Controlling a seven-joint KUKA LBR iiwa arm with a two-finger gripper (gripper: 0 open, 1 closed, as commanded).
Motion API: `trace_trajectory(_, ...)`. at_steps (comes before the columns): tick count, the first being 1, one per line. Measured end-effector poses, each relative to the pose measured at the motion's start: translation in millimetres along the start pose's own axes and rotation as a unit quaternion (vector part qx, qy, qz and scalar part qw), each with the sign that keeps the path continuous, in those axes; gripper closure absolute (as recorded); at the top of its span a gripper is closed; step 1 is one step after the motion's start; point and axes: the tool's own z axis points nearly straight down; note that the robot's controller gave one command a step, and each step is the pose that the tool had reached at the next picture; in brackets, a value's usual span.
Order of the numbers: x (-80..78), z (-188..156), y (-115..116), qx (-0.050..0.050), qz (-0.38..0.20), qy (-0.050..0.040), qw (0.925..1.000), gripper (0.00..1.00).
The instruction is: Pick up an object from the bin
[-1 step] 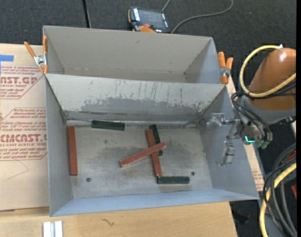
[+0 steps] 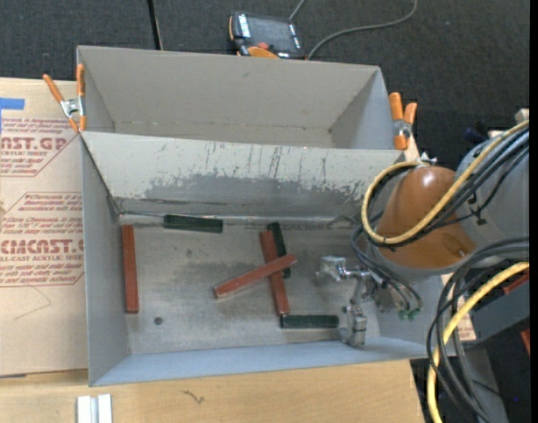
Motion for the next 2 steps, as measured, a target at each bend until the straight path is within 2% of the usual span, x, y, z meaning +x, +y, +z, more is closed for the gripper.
trace_trajectory(1,-0.6,-3.2,-1.8,0.001,0.001,-0.0003,1.0,1.0)
trace_trajectory(2,-29.2,-143.2,-60.7,0.004,-0.117,-0.0043,0.9931,1.0)
